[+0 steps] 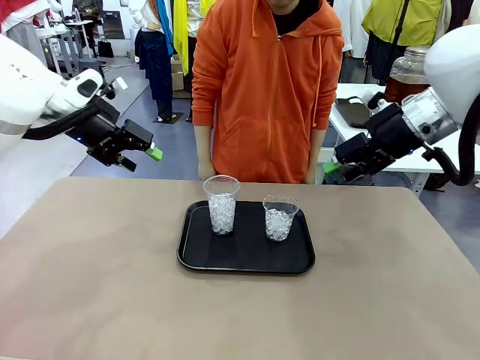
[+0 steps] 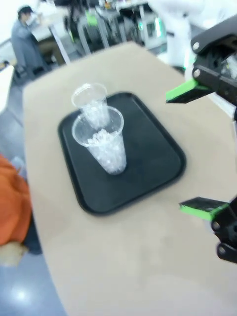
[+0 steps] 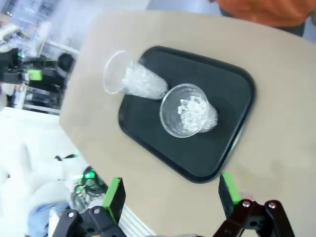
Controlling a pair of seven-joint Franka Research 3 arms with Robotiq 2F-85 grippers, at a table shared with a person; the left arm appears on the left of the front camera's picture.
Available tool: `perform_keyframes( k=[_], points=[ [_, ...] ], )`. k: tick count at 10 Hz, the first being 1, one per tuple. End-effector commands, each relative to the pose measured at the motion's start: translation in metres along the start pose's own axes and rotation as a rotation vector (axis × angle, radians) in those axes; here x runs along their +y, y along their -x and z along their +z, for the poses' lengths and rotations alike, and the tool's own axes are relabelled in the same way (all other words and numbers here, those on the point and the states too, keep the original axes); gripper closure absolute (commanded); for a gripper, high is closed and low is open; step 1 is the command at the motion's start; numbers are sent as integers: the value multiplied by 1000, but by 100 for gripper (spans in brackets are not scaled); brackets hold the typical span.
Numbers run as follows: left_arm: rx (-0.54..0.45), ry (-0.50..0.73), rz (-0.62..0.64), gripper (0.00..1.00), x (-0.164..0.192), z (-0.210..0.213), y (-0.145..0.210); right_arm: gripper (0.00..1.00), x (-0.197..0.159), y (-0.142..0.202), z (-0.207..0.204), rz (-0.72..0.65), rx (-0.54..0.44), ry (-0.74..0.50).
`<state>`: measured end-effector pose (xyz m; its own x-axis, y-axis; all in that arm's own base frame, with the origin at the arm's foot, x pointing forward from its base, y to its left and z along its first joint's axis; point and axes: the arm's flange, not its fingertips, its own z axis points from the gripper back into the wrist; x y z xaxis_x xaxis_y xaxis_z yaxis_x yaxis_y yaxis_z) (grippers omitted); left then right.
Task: Pour the drink into the iced cup.
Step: Pick up the iced cup indicated by the human and present it to them.
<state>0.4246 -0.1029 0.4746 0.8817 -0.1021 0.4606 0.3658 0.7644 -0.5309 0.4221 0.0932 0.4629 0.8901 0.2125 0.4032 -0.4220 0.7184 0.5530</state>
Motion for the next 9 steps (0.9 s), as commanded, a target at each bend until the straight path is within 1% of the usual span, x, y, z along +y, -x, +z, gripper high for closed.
perform_keyframes(
  k=[1,2,3,4,7,8,9],
  points=[
    [-34,82,39,0,19,-9,5,0,-28,-10,-6,-62,2,-125],
    [-32,94,55,0,25,-11,8,0,-31,-10,-9,-72,8,-139],
    [-16,48,19,0,24,-12,11,0,-30,-9,-10,-48,11,-123],
    [-31,75,59,0,17,-2,5,0,-25,1,-4,-75,7,-108],
    [-31,75,59,0,17,-2,5,0,-25,1,-4,-75,7,-108],
    [-17,49,52,0,21,-5,7,0,-29,0,-7,-79,23,-94],
    [-62,95,119,0,22,0,7,0,-25,-6,-9,-172,29,-139]
  ],
)
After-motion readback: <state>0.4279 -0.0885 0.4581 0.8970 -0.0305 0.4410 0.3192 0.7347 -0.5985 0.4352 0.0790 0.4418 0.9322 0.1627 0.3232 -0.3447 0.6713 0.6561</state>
